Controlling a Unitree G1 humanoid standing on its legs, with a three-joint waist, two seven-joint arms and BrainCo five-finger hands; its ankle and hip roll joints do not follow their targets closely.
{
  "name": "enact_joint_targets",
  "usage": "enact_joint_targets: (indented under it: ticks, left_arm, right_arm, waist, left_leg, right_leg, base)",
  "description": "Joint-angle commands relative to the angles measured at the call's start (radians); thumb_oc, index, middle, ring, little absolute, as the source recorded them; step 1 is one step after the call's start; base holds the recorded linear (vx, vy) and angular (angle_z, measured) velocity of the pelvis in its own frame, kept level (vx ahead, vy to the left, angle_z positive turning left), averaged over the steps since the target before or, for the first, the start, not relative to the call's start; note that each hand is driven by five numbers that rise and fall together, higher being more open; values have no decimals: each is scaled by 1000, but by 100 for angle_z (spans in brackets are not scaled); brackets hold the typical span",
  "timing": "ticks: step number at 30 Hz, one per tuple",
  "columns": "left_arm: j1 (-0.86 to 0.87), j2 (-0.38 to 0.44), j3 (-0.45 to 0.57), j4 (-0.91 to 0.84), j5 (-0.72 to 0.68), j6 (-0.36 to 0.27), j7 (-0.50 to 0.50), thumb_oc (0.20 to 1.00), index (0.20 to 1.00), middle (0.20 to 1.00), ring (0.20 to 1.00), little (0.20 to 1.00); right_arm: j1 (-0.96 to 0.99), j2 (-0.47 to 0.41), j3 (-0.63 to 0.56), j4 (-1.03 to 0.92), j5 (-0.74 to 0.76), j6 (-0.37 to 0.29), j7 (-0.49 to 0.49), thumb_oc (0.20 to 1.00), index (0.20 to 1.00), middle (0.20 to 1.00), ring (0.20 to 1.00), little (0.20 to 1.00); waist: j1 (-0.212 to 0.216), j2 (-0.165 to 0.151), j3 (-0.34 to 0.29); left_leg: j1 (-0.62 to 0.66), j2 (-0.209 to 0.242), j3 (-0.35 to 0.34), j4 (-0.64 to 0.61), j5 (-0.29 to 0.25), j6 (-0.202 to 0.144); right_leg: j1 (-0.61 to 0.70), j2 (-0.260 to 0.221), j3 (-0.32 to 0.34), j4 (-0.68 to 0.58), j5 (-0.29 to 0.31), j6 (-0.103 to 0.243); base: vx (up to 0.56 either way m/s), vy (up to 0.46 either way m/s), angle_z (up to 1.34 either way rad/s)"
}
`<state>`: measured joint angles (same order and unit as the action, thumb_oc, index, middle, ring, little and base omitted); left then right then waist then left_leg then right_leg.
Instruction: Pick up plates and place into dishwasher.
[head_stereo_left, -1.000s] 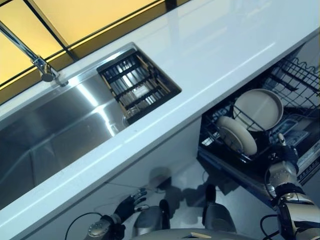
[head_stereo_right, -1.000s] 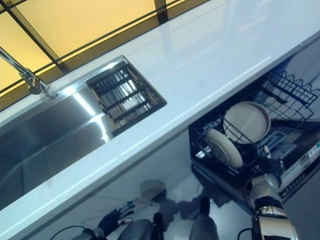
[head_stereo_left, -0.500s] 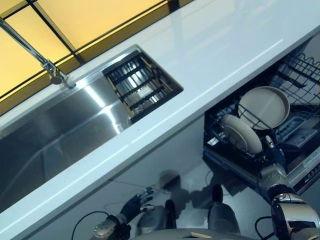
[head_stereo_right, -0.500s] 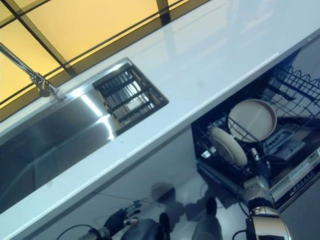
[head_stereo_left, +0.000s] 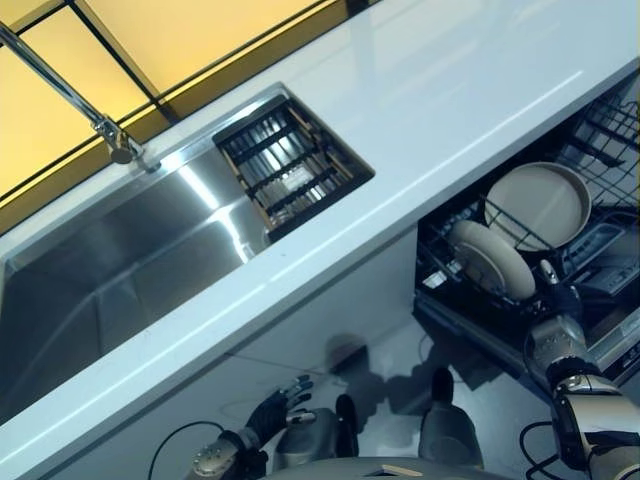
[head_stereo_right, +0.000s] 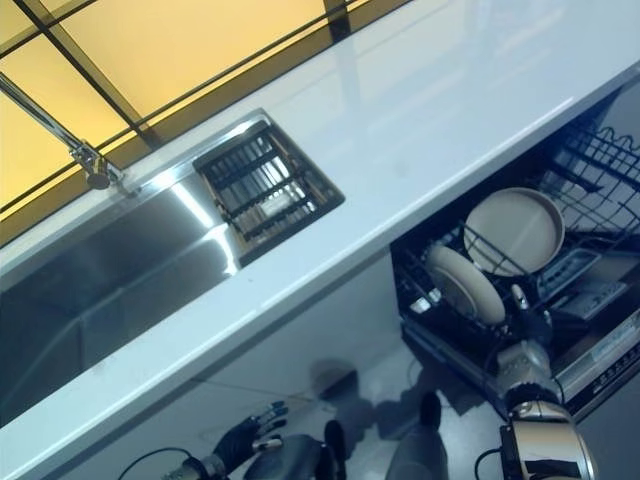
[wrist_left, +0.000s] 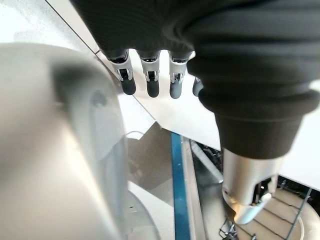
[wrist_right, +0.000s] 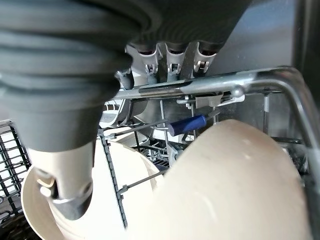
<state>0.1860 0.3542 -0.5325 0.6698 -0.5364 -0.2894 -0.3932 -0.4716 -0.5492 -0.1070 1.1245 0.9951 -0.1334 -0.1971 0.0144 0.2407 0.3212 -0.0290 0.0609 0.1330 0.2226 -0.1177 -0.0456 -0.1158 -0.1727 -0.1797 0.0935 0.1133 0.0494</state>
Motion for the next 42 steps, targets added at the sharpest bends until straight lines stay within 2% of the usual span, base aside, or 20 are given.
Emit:
enact_joint_targets:
  ticks: [1,8,11,16,29,39,42]
  left_arm:
    - [33,54,-54,-94,-46,-14,14,1000,1000,1000,1000,1000]
    - [29,74,-65,-131,-64,-4,17,1000,1000,1000,1000,1000]
    - [30,77,-63,-136,-66,-4,14,1000,1000,1000,1000,1000]
    - [36,86,-53,-160,-67,9,9,1000,1000,1000,1000,1000]
    - [59,97,-22,-159,-55,10,11,1000,1000,1000,1000,1000]
    - [56,112,-9,-172,-60,17,5,1000,1000,1000,1000,1000]
    - [59,112,3,-168,-60,5,-2,1000,1000,1000,1000,1000]
  right_arm:
    - [-227,-79,26,-22,30,-25,87,1000,1000,1000,1000,1000]
    - [-268,-85,45,-24,58,4,142,1000,1000,1000,1000,1000]
    - [-275,-82,49,-39,127,44,216,1000,1000,1000,1000,1000]
    - [-273,-63,61,-61,137,74,291,1000,1000,1000,1000,1000]
    - [-279,-53,48,-42,218,135,342,1000,1000,1000,1000,1000]
    - [-314,-71,47,-8,281,124,361,1000,1000,1000,1000,1000]
    - [-306,-65,36,-10,319,118,372,1000,1000,1000,1000,1000]
  waist:
    - [34,-13,-8]
    - [38,1,0]
    - [43,1,1]
    - [53,-1,-1]
    - [89,-28,-13]
    - [103,-13,-6]
    - [102,-19,-8]
  left_leg:
    - [-160,60,-48,51,116,-68]
    - [-157,52,-52,46,119,-67]
    - [-152,51,-55,39,120,-67]
    - [-142,49,-57,28,123,-66]
    - [-126,56,-70,18,125,-68]
    - [-126,41,-81,-4,136,-62]
    - [-115,36,-77,-13,131,-56]
  right_leg:
    - [50,-63,5,124,-154,57]
    - [45,-74,2,136,-158,57]
    - [48,-77,-4,136,-160,56]
    - [53,-78,-15,136,-161,56]
    - [82,-70,-46,117,-158,54]
    - [79,-76,-58,116,-154,58]
    - [81,-76,-59,109,-151,60]
  base:
    - [-11,51,5]
    - [-11,40,6]
    - [2,7,1]
    - [3,8,5]
    - [12,-13,7]
    - [-18,23,6]
    - [-18,13,2]
